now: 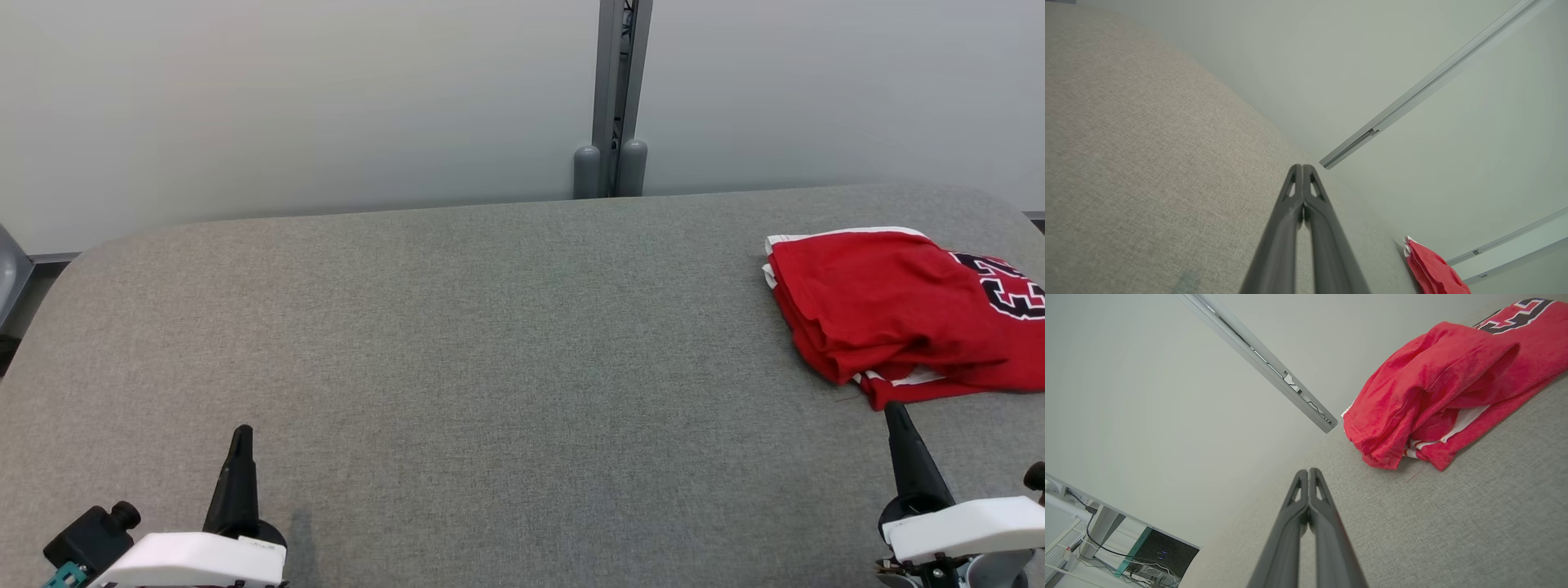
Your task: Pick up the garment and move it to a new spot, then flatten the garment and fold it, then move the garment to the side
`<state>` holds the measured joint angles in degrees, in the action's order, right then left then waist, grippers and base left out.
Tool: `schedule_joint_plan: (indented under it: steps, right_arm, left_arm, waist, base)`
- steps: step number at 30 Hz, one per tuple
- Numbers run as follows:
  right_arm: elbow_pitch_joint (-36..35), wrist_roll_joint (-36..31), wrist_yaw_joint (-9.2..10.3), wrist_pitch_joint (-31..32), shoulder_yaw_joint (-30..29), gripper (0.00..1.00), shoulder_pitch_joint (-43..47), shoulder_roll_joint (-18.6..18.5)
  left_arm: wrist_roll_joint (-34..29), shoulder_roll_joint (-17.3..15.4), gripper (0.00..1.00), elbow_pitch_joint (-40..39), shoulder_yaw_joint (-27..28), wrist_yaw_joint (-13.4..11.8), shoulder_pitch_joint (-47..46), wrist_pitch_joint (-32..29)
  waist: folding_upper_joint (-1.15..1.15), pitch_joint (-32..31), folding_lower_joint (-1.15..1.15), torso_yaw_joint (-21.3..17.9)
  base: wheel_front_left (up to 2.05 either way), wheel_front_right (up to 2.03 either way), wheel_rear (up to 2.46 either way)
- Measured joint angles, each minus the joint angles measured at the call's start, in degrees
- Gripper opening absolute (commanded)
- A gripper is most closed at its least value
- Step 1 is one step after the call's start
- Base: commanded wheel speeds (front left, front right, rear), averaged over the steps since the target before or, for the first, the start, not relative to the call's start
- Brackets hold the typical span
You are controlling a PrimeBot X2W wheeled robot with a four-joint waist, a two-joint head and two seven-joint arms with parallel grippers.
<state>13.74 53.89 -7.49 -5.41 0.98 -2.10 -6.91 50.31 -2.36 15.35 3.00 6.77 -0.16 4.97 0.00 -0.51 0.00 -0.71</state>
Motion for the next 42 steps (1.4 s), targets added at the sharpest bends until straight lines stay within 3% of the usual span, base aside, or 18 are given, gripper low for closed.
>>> schedule_joint_plan:
  steps: [42]
  right_arm:
    - [0.1, 22.6, 0.01, 7.0, -4.3, 0.0, -2.2, 2.4]
  left_arm:
    - [24.7, -0.2, 0.0, -0.7, 2.0, 0.2, -3.4, -6.8]
  waist:
    - [0.0, 0.3, 0.0, 0.4]
  base:
    - [0.0, 0.0, 0.0]
